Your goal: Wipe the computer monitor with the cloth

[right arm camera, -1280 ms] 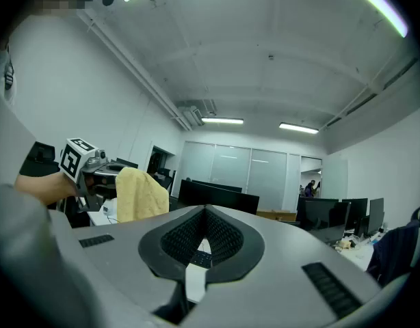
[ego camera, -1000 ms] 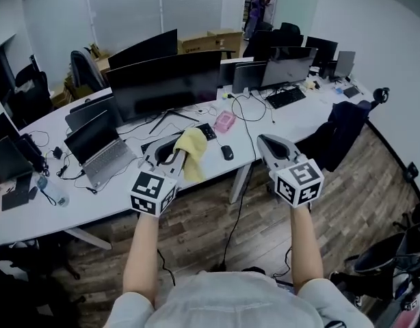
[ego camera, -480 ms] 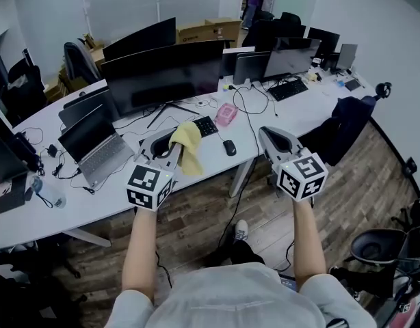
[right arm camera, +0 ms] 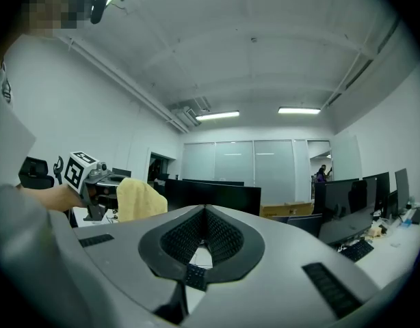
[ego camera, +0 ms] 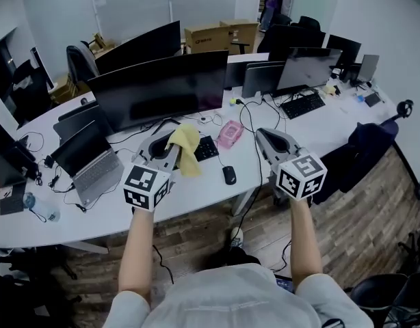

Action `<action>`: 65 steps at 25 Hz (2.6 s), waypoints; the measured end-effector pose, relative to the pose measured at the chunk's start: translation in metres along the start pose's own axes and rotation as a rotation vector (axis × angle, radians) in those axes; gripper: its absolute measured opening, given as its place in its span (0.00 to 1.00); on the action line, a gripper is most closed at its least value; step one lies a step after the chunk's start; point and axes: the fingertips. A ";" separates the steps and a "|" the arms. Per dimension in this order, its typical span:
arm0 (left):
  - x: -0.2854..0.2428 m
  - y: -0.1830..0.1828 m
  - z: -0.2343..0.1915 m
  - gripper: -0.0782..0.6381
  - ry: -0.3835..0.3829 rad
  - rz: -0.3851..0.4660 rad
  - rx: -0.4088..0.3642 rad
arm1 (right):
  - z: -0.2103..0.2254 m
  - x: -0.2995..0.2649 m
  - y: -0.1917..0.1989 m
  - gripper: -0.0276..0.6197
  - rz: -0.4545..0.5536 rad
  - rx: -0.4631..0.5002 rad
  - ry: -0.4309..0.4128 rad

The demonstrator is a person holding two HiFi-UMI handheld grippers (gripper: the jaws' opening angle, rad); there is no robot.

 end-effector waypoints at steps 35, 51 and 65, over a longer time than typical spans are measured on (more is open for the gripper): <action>-0.477 -0.052 -0.101 0.17 -0.100 -0.116 -0.289 | 0.304 -0.186 0.018 0.09 0.031 -0.017 -0.129; -0.456 -0.005 -0.177 0.17 -0.198 -0.230 -0.342 | 0.280 -0.233 0.006 0.09 0.051 -0.025 -0.034; -0.414 -0.001 -0.222 0.17 -0.223 -0.272 -0.446 | 0.233 -0.270 0.001 0.09 0.026 0.025 -0.017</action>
Point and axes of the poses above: the fingertips, and each gripper's own axes: x backward along the fingers, z to its right, y out of its underside, and after that the axes turned 7 degrees about x, right-handed
